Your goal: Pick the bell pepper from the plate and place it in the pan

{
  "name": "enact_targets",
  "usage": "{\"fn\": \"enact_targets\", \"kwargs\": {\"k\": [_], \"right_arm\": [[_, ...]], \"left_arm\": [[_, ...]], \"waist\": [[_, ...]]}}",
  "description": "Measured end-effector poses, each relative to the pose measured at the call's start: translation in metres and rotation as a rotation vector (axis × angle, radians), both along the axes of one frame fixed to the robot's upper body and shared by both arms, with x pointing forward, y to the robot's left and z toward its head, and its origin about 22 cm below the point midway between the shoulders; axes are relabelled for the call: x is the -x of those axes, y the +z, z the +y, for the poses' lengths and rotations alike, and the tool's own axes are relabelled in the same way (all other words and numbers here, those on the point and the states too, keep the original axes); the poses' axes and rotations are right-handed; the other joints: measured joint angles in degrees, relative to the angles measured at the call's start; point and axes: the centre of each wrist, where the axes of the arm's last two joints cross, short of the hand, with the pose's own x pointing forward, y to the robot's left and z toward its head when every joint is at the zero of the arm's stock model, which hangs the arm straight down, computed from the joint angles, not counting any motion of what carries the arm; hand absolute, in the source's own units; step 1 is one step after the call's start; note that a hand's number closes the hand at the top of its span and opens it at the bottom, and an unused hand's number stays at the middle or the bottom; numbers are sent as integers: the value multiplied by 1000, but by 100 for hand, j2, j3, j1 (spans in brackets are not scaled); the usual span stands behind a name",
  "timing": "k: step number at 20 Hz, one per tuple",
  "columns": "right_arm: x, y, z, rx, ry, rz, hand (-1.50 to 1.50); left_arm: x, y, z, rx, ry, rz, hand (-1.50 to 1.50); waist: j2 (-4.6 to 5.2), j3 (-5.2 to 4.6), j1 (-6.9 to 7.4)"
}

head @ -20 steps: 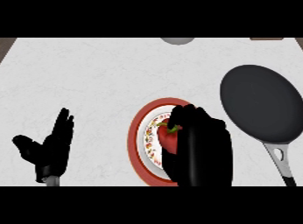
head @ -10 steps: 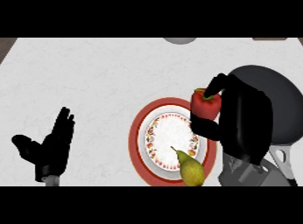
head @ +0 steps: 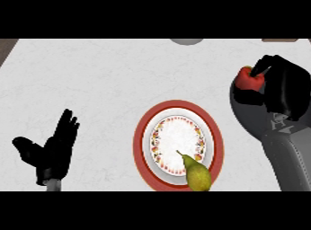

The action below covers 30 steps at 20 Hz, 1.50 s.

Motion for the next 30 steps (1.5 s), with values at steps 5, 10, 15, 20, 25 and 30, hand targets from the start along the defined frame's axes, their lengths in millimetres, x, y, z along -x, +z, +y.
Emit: {"fn": "enact_targets", "kwargs": {"k": [5,10,15,20,25,30], "right_arm": [[-31,-23,-52,-50,-18,-9,150],[-54,-42,-94,-20,-81,43,-150],[-66,-61,-125,-54,-83,188,-150],[-76,-66,-140,-91,-36,142,-150],[-81,-62,-139,-322,67,-7,-150],[-78,-52,-163,-573,141,-136,-150]], "left_arm": [[-1,-1,1,-4,-4,-6,0],[-2,2,0,-2,-14,-10,0],[-6,3,-8,-1,-31,-21,0],[-9,3,-4,3,-39,-13,0],[-7,4,-4,4,-30,-4,0],[-3,1,-2,4,-18,-10,0]], "waist": [[15,11,49],[36,2,118],[65,6,180],[87,13,231],[76,21,181],[40,18,96]]}}
